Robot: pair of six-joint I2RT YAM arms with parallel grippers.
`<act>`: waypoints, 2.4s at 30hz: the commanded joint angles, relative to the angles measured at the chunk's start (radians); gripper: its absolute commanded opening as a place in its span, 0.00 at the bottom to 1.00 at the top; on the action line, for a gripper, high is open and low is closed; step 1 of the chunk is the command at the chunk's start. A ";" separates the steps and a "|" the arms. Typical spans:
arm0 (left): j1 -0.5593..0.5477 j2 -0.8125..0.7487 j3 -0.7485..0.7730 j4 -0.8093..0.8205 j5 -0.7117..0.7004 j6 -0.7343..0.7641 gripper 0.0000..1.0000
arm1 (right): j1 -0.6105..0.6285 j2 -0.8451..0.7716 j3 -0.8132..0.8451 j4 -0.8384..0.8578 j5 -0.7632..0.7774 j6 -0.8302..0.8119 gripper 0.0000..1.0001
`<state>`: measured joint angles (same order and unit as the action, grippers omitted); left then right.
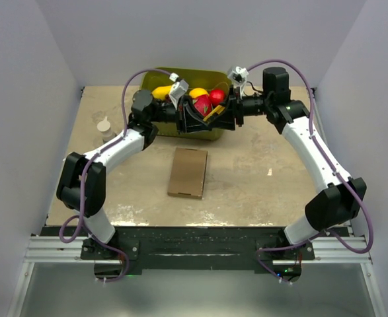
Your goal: Unpack the express box
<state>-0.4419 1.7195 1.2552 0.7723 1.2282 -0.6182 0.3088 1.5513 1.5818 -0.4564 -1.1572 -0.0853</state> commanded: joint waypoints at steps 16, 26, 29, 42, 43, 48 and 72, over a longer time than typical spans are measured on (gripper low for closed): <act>-0.012 -0.006 0.059 -0.143 0.005 0.121 0.00 | 0.038 0.006 0.080 -0.085 0.048 -0.111 0.30; -0.015 0.003 0.072 -0.179 0.008 0.146 0.00 | 0.049 0.006 0.086 -0.134 0.053 -0.169 0.07; -0.015 0.006 0.079 -0.265 -0.018 0.214 0.00 | 0.047 0.001 0.109 -0.183 0.079 -0.203 0.00; 0.025 -0.070 0.142 -0.698 -0.330 0.561 0.70 | 0.041 -0.105 0.098 -0.028 0.534 0.024 0.00; 0.028 -0.087 0.138 -0.726 -0.355 0.584 0.73 | 0.038 -0.090 0.110 -0.069 0.518 0.027 0.00; 0.032 -0.283 -0.026 -0.907 -0.569 0.673 0.71 | 0.042 -0.183 -0.056 -0.041 0.729 0.036 0.00; 0.077 -0.262 -0.465 -1.059 -0.919 0.437 0.00 | 0.193 -0.174 -0.404 0.021 1.085 0.091 0.00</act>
<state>-0.3706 1.4185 0.8230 -0.2966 0.2237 -0.1398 0.4271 1.3685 1.1542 -0.4435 -0.1463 0.0307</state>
